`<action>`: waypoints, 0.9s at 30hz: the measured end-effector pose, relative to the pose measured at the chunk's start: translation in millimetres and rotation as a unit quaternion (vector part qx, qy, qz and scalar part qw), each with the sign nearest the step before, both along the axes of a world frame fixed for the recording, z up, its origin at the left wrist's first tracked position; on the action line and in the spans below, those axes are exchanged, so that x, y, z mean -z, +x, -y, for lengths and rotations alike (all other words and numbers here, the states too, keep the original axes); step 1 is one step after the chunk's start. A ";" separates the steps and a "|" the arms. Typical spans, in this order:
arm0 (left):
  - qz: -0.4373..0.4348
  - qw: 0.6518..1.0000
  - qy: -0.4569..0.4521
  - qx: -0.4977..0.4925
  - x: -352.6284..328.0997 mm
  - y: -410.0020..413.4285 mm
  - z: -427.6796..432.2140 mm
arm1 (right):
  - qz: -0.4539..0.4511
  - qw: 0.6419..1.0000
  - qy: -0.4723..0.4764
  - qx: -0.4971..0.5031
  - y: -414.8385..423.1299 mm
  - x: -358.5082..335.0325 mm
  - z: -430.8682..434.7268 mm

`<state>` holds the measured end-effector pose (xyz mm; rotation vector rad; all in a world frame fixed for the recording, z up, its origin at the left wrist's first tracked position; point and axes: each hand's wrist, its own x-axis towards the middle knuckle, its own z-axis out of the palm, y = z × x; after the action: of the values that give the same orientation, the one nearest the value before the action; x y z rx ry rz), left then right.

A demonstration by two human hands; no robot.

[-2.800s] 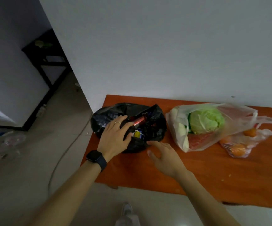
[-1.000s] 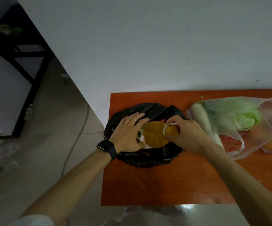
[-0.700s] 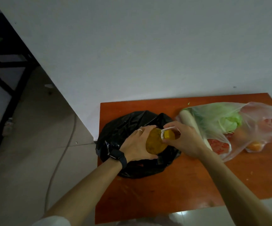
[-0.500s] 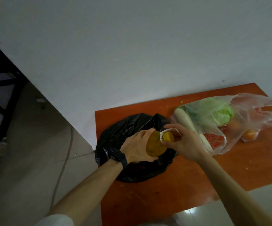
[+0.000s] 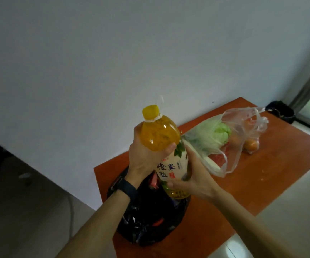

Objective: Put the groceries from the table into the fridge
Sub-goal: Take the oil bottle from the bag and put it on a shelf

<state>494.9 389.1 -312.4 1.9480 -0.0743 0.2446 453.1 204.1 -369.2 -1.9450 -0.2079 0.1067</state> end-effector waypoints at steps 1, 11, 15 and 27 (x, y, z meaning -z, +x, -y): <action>0.004 0.999 -0.031 0.001 -11.2 2.8 6.8 | 0.019 1.000 0.004 0.015 -4.3 -7.2 2.6; 0.023 0.978 -0.138 0.153 -83.5 3.0 136.7 | 0.187 0.962 -0.051 0.190 -52.2 -80.0 106.2; 0.014 0.958 -0.154 0.241 -94.0 -24.5 221.0 | 0.189 0.942 -0.086 0.262 -101.4 -90.9 176.5; 0.027 0.841 -0.177 0.510 -125.9 -211.4 543.6 | 0.196 0.837 -0.160 0.485 -352.6 -134.9 423.7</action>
<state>283.5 -154.5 -186.5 1.3011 -1.0033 -0.3795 100.5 -219.6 -234.2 -2.1625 0.5843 -0.9890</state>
